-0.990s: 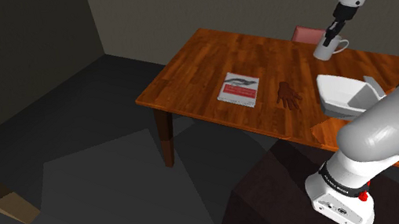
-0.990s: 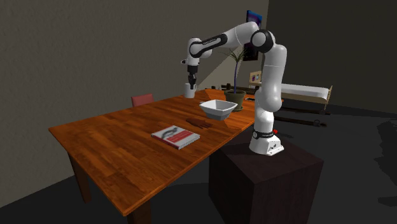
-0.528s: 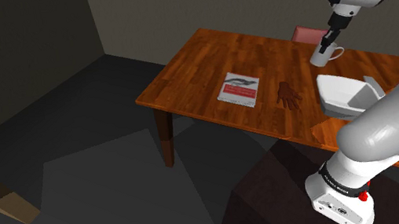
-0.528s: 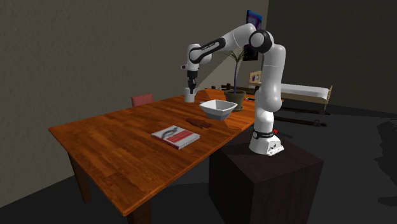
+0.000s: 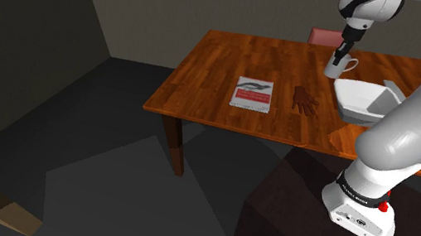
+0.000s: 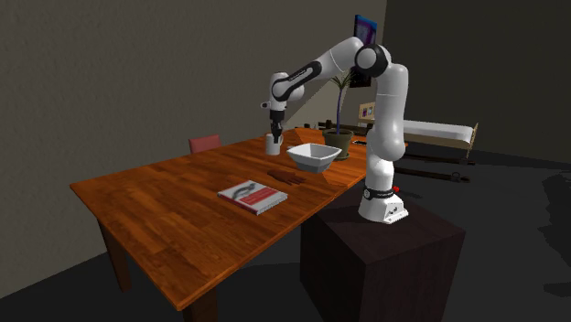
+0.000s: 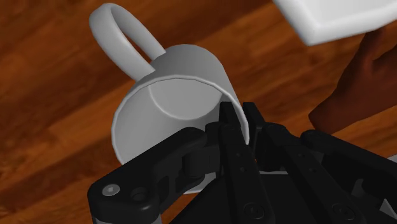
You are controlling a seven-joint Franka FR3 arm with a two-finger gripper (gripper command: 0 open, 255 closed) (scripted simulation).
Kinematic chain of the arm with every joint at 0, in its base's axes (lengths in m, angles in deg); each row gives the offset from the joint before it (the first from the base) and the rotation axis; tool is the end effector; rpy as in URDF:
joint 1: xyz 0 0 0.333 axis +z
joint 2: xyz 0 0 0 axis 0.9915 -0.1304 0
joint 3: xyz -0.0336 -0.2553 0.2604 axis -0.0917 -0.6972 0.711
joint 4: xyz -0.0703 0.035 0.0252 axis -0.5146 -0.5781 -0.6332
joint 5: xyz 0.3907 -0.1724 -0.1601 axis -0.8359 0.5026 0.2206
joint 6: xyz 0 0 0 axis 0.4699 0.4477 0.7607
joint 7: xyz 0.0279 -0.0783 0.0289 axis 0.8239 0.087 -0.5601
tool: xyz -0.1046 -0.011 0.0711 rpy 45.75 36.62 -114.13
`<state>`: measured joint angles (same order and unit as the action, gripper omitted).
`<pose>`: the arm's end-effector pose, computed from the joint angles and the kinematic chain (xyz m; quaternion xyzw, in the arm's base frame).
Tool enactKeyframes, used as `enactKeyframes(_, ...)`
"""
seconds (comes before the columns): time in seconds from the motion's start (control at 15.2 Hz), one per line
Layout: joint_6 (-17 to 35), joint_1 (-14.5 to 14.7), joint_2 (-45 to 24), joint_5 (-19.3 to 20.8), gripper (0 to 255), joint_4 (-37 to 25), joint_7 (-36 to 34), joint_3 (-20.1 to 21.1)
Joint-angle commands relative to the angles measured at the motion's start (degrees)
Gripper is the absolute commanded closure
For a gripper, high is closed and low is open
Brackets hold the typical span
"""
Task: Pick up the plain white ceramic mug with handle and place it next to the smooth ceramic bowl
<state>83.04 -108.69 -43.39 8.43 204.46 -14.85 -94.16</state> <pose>0.3351 -0.4964 0.4250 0.9991 -0.0246 0.0328 0.0067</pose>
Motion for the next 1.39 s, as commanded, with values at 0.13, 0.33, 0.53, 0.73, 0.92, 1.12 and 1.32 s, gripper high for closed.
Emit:
enactKeyframes(0.13,3.0,0.0,-1.4,-0.9,255,1.7,0.7,-0.1)
enactKeyframes(0.33,5.2,-0.1,-2.6,-1.8,255,2.9,1.4,-0.1)
enactKeyframes(0.53,7.5,-0.2,-4.1,-2.9,255,4.1,2.3,-0.1)
enactKeyframes(0.73,7.5,-0.2,-4.1,-2.9,255,4.1,2.3,-0.1)
enactKeyframes(0.92,7.5,-0.2,-4.1,-2.9,255,4.1,2.3,-0.1)
enactKeyframes(1.12,7.5,-0.2,-4.1,-2.9,0,4.1,2.3,-0.1)
enactKeyframes(1.32,7.5,-0.2,-4.1,-2.9,0,4.1,2.3,-0.1)
